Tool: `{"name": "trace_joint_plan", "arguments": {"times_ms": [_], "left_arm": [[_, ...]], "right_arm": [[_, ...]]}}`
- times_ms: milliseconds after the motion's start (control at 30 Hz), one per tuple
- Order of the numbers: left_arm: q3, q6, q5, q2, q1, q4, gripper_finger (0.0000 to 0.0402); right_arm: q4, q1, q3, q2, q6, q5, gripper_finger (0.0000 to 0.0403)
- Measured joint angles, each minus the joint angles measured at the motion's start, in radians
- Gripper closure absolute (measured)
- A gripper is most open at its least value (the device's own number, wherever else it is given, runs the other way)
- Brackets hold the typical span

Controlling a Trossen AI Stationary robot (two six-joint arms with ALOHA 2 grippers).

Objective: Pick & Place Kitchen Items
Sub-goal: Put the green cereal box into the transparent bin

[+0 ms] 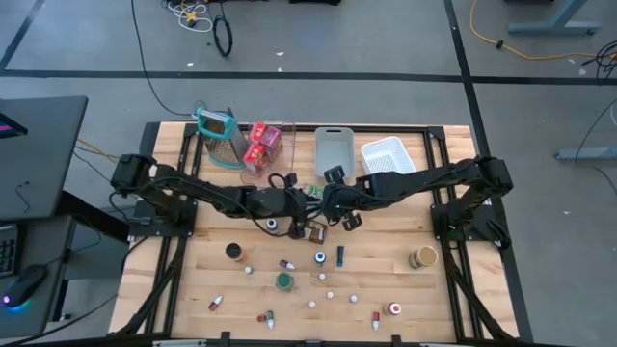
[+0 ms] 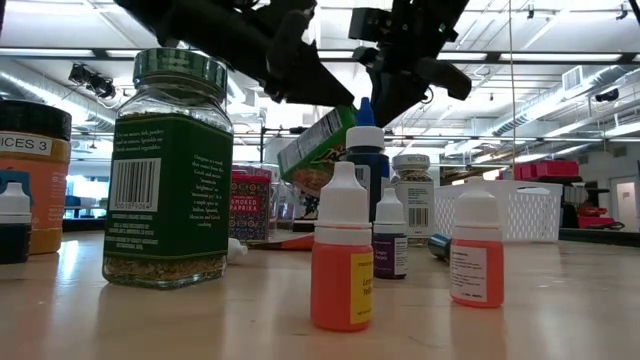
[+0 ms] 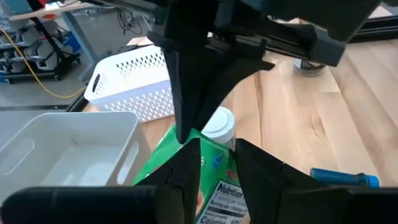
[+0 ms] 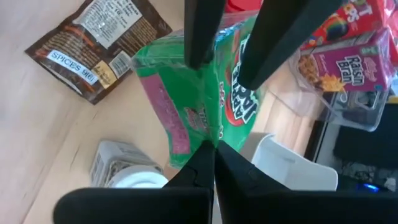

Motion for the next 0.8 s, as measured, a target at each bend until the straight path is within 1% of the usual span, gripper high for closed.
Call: {"name": "trace_joint_plan", "arguments": {"times_ms": [167, 267, 367, 433, 600, 700, 800], "left_arm": [[0.001, -0.012, 0.003, 0.003, 0.02, -0.004, 0.0266], [0.0, 0.016, 0.005, 0.006, 0.02, 0.037, 0.0252], [-0.001, 0.034, 0.045, 0.006, 0.018, 0.099, 0.0243], [-0.001, 0.03, 0.066, 0.006, 0.023, 0.096, 0.024], [-0.001, 0.025, 0.079, 0.006, 0.038, 0.034, 0.0239], [0.001, 0.026, 0.041, 0.004, 0.044, -0.005, 0.0247], [0.002, 0.026, -0.015, 0.003, 0.043, -0.048, 0.0269]], "right_arm": [[-0.029, 0.0, 0.0, -0.001, 0.043, 0.003, 0.0399], [-0.049, 0.001, 0.0, -0.001, 0.08, -0.001, 0.0399], [-0.04, 0.002, 0.002, -0.003, 0.106, 0.013, 0.0399], [-0.038, 0.002, 0.002, -0.003, 0.111, 0.015, 0.0399], [0.011, 0.002, 0.002, -0.003, 0.119, 0.027, 0.0399], [0.025, 0.001, 0.002, -0.002, 0.118, 0.053, 0.0399], [0.022, 0.001, 0.002, -0.002, 0.118, 0.058, 0.0399]]}}
